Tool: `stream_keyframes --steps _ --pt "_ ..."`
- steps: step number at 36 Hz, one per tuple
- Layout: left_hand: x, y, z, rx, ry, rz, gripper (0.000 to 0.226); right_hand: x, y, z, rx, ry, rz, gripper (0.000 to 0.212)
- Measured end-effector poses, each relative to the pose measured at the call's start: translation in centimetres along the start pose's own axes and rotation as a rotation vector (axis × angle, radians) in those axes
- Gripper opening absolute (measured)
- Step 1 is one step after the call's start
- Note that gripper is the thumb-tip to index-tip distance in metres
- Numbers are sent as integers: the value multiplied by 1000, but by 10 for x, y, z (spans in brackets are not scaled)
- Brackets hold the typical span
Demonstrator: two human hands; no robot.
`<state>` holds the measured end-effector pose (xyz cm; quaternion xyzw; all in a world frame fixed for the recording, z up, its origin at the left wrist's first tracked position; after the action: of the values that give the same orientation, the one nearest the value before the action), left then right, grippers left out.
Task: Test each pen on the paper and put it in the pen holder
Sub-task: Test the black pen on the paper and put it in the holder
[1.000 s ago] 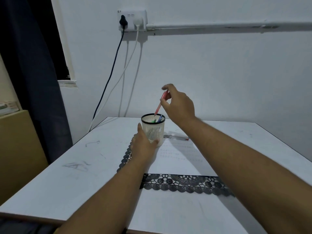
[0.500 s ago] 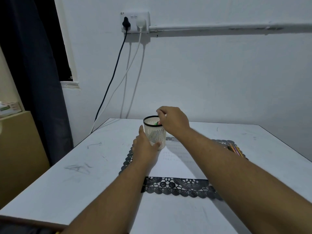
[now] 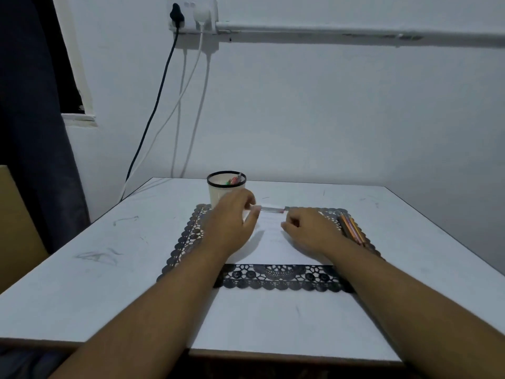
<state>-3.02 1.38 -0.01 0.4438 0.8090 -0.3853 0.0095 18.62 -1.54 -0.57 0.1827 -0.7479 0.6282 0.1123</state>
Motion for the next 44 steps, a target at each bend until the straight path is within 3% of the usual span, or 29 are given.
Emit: stream_keyframes --steps 5,9,20,25,29,35,44 --pt "1 28 11 412 11 -118 27 -6 9 16 47 -26 164 28" --pt "6 32 15 572 -4 -161 37 -3 10 18 50 -44 177 25" --pt "13 33 22 627 -62 -99 44 -11 8 23 50 -7 -45 24" --pt "11 32 21 639 -65 -96 45 -30 -21 23 -188 118 -186 5" --pt "9 32 22 656 -71 -105 46 -67 -50 31 -355 333 -139 16" --pt "8 32 24 651 -78 -95 44 -107 -53 40 -169 585 -117 35" --pt "6 31 23 675 -85 -103 45 -92 -42 37 -85 526 -192 26"
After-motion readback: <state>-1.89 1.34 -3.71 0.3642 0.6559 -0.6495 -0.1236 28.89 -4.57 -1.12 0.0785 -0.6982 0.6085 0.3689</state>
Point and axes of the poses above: each hand's wrist, its own z-axis away from the middle knuckle, its own y-axis out of the palm, x = y × z, the point moved 2 cm from there along -z, towards the middle knuckle, and after that the axes turned 6 degrees about x, right-handed, at the moved point
